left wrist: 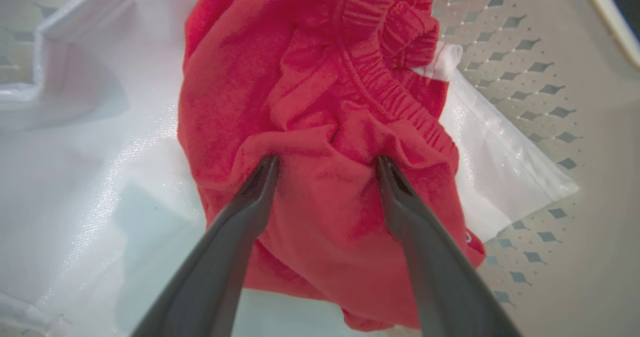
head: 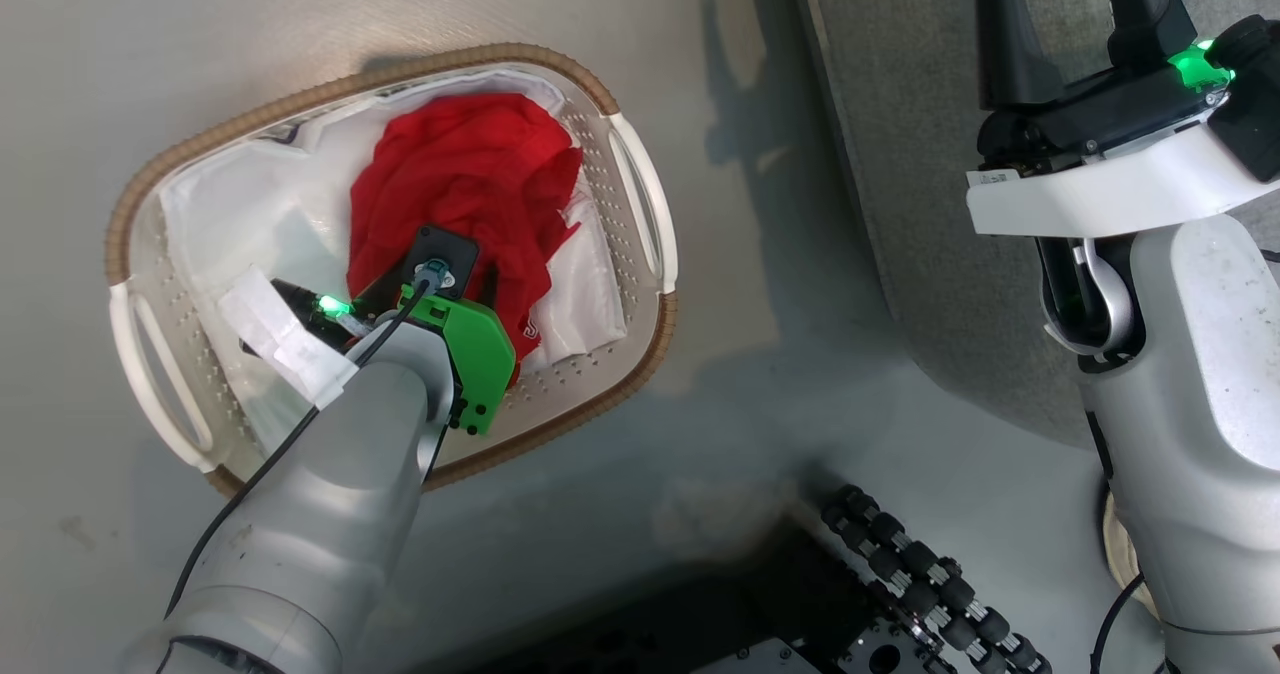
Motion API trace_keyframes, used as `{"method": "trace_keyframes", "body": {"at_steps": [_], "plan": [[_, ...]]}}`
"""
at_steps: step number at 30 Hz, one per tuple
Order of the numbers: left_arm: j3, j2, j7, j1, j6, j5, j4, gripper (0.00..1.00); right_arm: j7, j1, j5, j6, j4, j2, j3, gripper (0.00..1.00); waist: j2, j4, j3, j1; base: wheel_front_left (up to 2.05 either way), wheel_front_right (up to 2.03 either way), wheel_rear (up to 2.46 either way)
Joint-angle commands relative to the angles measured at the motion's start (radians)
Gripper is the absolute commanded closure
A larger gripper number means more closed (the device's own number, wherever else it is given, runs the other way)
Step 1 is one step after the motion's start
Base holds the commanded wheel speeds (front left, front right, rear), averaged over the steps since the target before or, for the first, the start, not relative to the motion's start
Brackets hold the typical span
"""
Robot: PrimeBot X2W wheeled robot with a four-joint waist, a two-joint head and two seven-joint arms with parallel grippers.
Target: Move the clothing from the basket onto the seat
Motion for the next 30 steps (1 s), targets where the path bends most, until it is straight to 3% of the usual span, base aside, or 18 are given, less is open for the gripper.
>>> {"method": "trace_keyframes", "body": {"at_steps": [1, 2, 3, 4, 11, 19, 30], "plan": [[-0.009, 0.008, 0.012, -0.017, -0.001, -0.011, 0.008, 0.00, -0.002, -0.007, -0.006, -0.001, -0.002, 0.002, -0.003, 0.00, 0.0000, -0.025, 0.030, -0.0001, 0.00, 0.00, 0.00], [-0.015, 0.008, 0.015, -0.021, 0.000, -0.013, 0.010, 0.00, -0.002, -0.007, -0.008, -0.001, -0.001, 0.003, -0.004, 0.00, 0.0000, -0.026, 0.031, -0.0001, 0.00, 0.00, 0.00], [-0.021, 0.008, 0.015, -0.024, 0.001, -0.021, 0.011, 0.33, -0.002, -0.007, -0.008, -0.001, 0.002, 0.004, -0.005, 0.00, 0.0000, -0.025, 0.030, -0.0001, 0.00, 0.00, 0.00], [-0.028, 0.008, 0.013, -0.022, -0.003, -0.025, 0.012, 1.00, -0.002, -0.006, -0.008, -0.001, 0.007, 0.005, -0.006, 0.00, 0.0000, -0.023, 0.026, -0.0001, 0.00, 0.00, 0.00], [-0.033, 0.007, -0.063, 0.025, 0.001, -0.075, 0.022, 1.00, -0.002, 0.014, -0.011, -0.001, 0.037, 0.004, -0.003, 0.00, 0.0000, 0.001, -0.050, -0.0001, 0.00, 0.00, 0.00], [-0.039, 0.007, -0.140, 0.120, 0.007, -0.131, -0.031, 1.00, -0.002, 0.071, -0.024, -0.001, 0.091, -0.023, 0.034, 0.00, 0.0000, 0.066, -0.220, -0.0001, 0.00, 0.00, 0.00], [0.051, 0.024, -0.144, 0.321, 0.037, -0.076, -0.304, 1.00, -0.002, 0.206, -0.033, -0.001, 0.185, -0.045, 0.086, 0.00, 0.0000, 0.174, -0.479, -0.0001, 0.00, 0.00, 0.00]]}}
